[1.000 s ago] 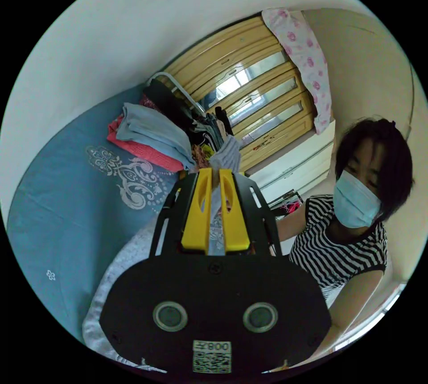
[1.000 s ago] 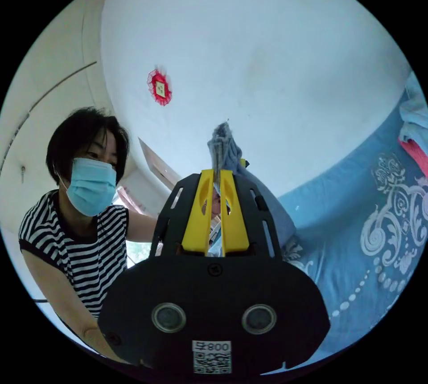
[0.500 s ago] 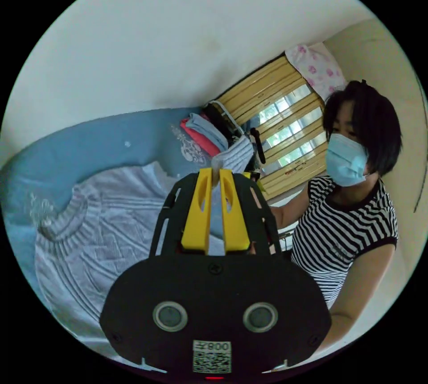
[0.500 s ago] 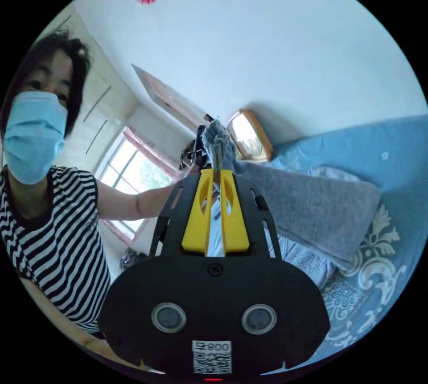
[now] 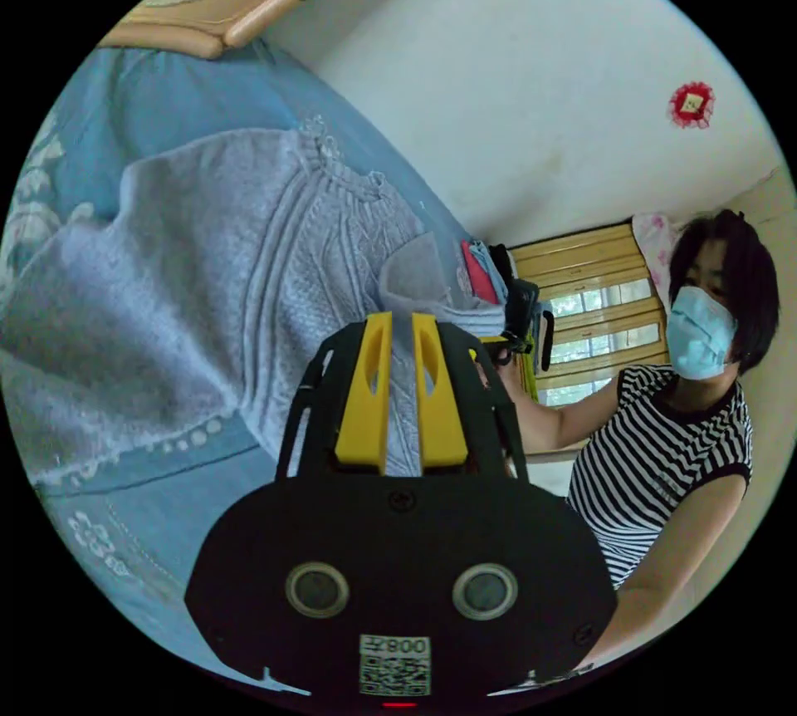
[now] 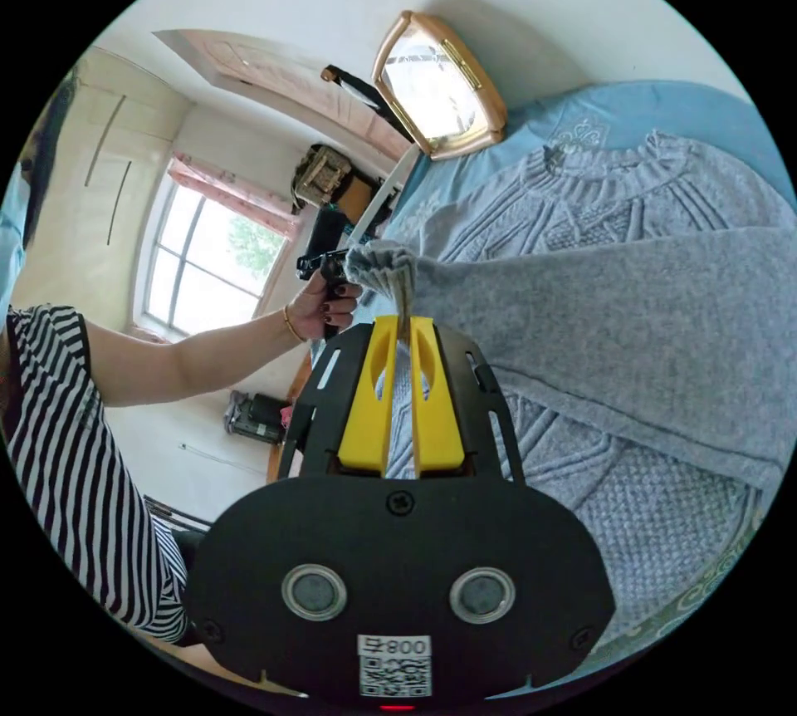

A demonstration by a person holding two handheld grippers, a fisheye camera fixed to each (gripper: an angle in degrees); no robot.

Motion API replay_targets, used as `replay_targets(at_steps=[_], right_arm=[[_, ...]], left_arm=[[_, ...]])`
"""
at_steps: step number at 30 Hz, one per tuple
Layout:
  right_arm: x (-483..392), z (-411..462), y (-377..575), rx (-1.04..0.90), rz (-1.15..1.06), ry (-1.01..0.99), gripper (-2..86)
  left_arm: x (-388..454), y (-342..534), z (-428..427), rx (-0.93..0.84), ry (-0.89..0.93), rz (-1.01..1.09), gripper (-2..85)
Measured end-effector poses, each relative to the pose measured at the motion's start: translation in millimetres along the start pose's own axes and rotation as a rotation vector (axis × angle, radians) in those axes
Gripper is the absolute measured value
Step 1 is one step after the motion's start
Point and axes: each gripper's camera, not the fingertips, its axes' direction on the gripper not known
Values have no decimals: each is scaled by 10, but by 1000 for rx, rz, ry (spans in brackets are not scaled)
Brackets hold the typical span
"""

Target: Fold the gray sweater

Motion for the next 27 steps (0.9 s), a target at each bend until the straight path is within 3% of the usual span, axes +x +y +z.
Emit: replay_targets(at_steps=[5, 10, 13, 19, 27], right_arm=[[-396, 600, -373, -124, -33, 112, 36], [-785, 1062, -684, -264, -68, 221, 54], [-998, 1142, -881, -281, -82, 216, 66], [-1407, 962, -1193, -195, -93, 78, 58], [-1337, 178, -1483, -6, 96, 299, 7]], left_arm=[[-842, 526, -183, 117, -19, -84, 72], [-1608, 920, 33, 31, -73, -149, 115], [-2038, 1014, 152, -20, -120, -171, 80], [-2667, 1216, 67, 3, -282, -109, 54], [-3661, 1651, -23, 48, -424, -161, 80]])
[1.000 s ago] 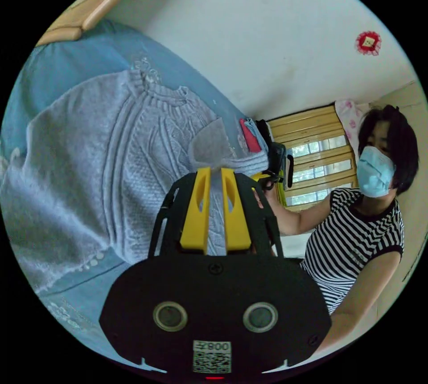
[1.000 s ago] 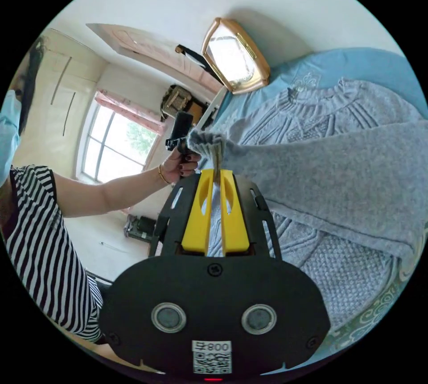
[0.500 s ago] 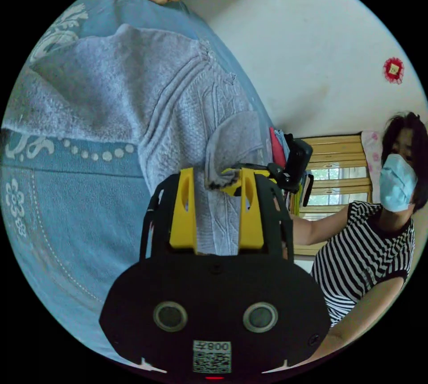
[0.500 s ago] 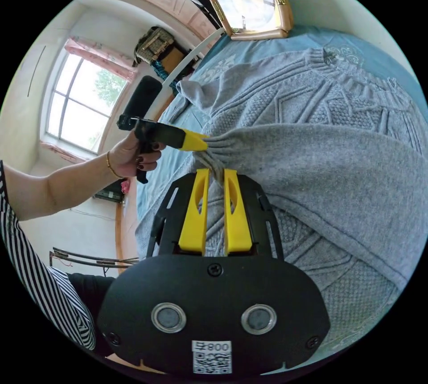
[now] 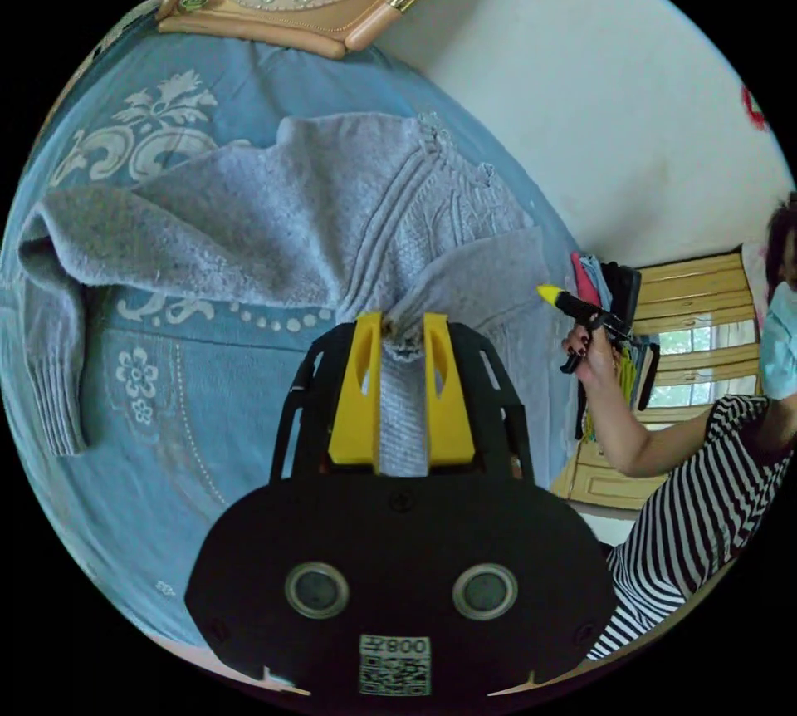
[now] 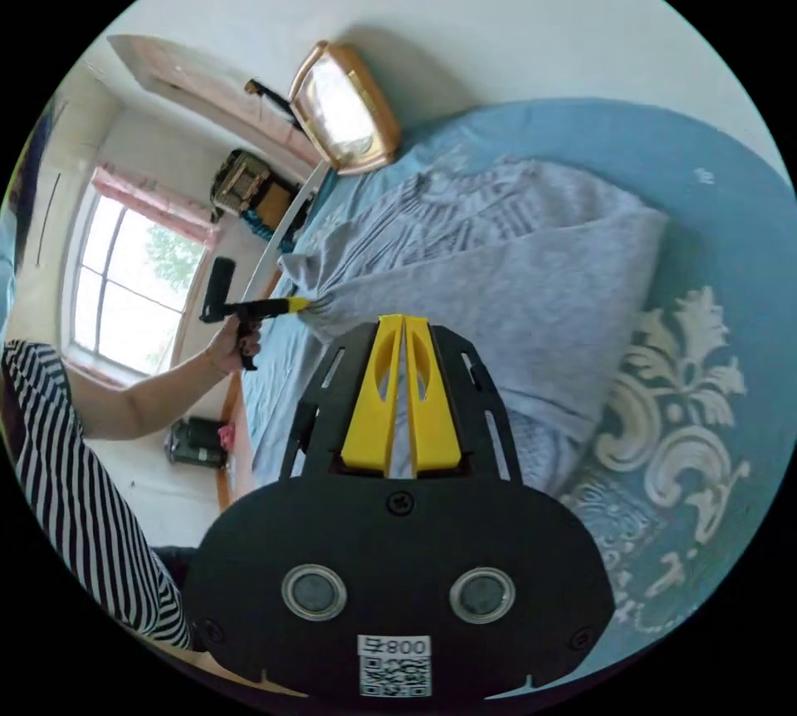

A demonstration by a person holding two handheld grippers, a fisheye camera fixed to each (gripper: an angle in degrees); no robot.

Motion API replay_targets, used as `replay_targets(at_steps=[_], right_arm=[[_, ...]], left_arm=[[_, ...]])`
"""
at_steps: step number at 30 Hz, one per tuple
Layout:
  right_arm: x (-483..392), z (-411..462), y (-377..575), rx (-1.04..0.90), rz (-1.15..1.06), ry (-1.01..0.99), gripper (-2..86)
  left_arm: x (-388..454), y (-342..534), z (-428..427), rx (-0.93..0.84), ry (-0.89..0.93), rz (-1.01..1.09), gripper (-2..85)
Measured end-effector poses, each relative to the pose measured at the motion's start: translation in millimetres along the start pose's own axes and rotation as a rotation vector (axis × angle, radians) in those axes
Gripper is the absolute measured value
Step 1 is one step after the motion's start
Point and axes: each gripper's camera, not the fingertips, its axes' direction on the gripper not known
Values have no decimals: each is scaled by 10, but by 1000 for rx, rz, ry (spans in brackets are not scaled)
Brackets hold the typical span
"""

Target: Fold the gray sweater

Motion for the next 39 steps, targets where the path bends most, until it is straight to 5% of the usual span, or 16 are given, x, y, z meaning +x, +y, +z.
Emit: replay_targets(at_steps=[4, 8, 13, 17, 19, 25, 32, 39], right_arm=[[146, -319, -92, 79, 103, 124, 3], [248, -247, -162, 13, 213, 86, 1], [-103, -464, -432, 115, 127, 149, 1], [19, -333, -756, 42, 197, 242, 0], [74, -286, -836, 10, 239, 120, 0], [-550, -322, -934, 49, 124, 159, 0], [-1700, 793, -1195, -218, -161, -104, 1], [-2230, 1623, -1335, -437, -255, -82, 1]], left_arm=[[-382, 234, 120, 118, 28, 27, 78], [-864, 428, 542, -25, -21, 1, 69], [-1429, 734, 530, 145, 67, -17, 68], [-1829, 896, 787, 71, 31, -30, 62], [-2148, 1044, 890, 84, 67, -74, 58], [-2813, 1575, 773, 231, 154, -134, 65], [-3758, 2254, 599, 447, 226, -373, 102], [-4780, 2688, 210, 667, 201, -630, 120]])
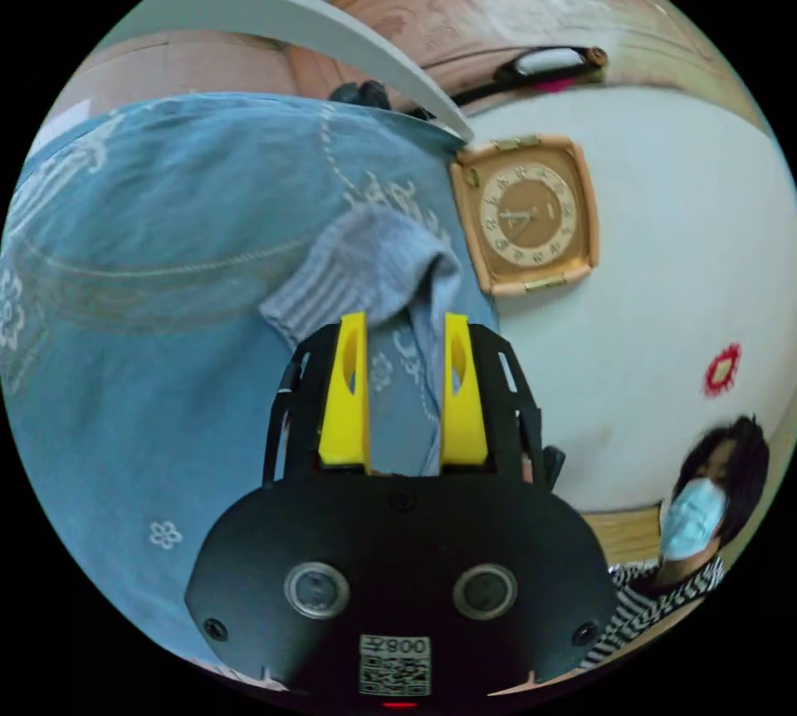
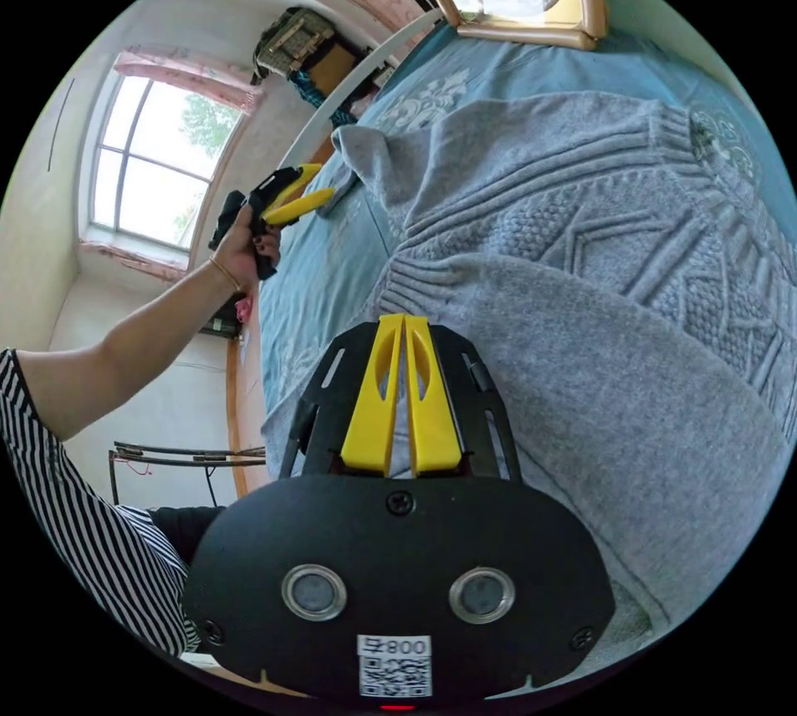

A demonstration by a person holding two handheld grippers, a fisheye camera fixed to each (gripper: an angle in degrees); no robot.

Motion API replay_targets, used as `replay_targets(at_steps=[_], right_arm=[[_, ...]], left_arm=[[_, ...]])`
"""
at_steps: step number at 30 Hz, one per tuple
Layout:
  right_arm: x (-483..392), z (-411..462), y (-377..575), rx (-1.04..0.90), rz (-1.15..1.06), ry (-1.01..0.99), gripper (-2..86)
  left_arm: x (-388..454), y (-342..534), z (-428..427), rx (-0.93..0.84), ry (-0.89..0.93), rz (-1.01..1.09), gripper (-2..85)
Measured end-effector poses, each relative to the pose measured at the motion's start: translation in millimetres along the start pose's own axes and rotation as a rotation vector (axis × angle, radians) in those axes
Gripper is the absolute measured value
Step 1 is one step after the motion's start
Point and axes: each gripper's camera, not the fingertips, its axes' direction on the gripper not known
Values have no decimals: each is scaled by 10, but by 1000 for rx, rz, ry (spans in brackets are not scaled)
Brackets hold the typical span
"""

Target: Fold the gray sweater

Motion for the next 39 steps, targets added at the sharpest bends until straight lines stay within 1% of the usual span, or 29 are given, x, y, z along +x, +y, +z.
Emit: replay_targets(at_steps=[3, 4, 8, 10, 12, 15, 17, 18, 20, 23, 25, 28, 29, 32, 34, 35, 37, 38, 39], right_arm=[[-37, 51, -66, 0, 11, 10, 1], [-34, 59, -77, -1, 16, 9, 1], [21, 72, -145, -7, 44, -25, 1], [15, 53, -166, -2, 44, -13, 1], [-18, -30, -180, 25, 40, -5, 1], [-19, -137, -173, 93, 48, 21, 1], [28, -124, -180, 111, 58, 15, 1], [79, -72, -197, 92, 70, -9, 1], [134, 17, -214, 64, 73, -35, 1], [199, 173, -204, -3, 60, 26, 1], [268, 170, -161, 17, 68, 19, 1], [436, 165, -99, 27, 81, -22, 1], [508, 165, -73, 29, 84, -39, 1], [689, 150, -13, 22, 98, -77, 2], [788, 121, 28, 10, 103, -89, 4], [862, 81, 65, 6, 112, -101, 5], [987, -23, 146, 36, 131, -120, 8], [1087, -115, 212, 63, 142, -146, 11], [1204, -223, 286, 98, 157, -183, 17]], left_arm=[[-278, -8, -202, 88, 41, -131, 120], [-326, 33, -271, 104, 41, -139, 119], [-488, 232, -411, 115, 49, -206, 114], [-642, 321, -425, 119, 129, -275, 107], [-690, 335, -445, 139, 162, -302, 108], [-558, 325, -546, 120, 129, -254, 115], [-455, 381, -664, 152, 100, -246, 118], [-416, 430, -712, 173, 115, -267, 119], [-401, 455, -693, 153, 169, -305, 120], [-302, 420, -644, 176, 212, -349, 99], [-94, 344, -657, 192, 141, -321, 62], [218, 306, -697, 189, 99, -327, 48], [305, 301, -716, 190, 84, -316, 46], [892, 234, -819, 179, 68, -190, 42], [1563, 142, -916, 172, 61, -24, 40], [1748, 117, -932, 165, 65, 21, 40], [2556, 30, -963, 127, 70, 225, 39], [2767, 16, -958, 112, 77, 275, 39], [3199, 3, -924, 74, 107, 382, 39]])
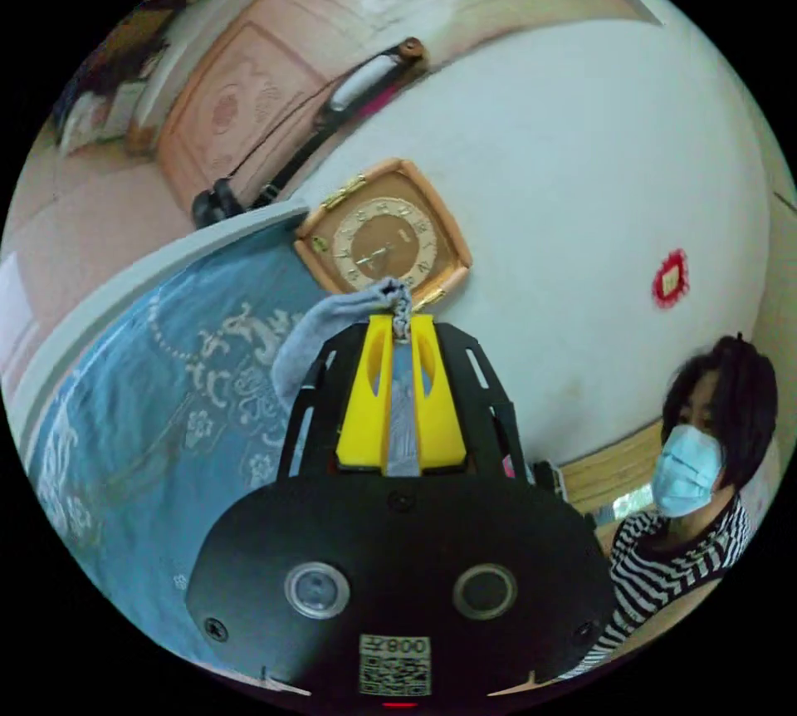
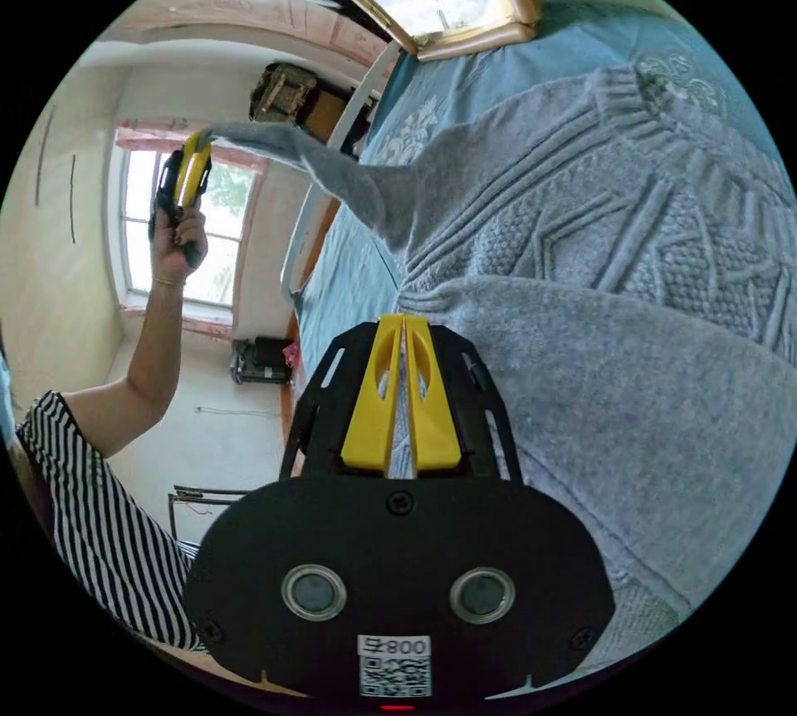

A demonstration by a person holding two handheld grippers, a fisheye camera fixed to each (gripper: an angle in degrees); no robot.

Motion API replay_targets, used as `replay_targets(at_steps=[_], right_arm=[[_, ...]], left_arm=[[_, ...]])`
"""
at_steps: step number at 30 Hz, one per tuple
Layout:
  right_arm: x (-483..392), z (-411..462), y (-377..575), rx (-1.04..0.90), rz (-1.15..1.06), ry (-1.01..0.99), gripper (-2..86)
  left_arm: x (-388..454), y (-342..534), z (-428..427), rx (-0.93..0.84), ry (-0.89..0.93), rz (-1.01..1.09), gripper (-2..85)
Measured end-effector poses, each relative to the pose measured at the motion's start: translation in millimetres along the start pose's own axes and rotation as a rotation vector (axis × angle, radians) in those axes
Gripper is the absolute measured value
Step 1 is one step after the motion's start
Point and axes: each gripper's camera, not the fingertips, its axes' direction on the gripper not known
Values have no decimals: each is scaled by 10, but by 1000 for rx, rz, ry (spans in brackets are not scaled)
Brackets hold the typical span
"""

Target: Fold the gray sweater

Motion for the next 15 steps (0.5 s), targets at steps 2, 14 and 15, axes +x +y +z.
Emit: replay_targets(at_steps=[2, 14, 15], right_arm=[[177, -228, 71, 53, 22, -78, 27], [1401, -1438, 958, 257, 110, -543, 109], [1557, -1438, 1065, 244, 149, -562, 111]], left_arm=[[599, -205, 190, -85, 76, 151, 39], [3568, 719, 2317, -981, 201, 680, 37], [3745, 888, 2459, -1034, 165, 713, 37]])
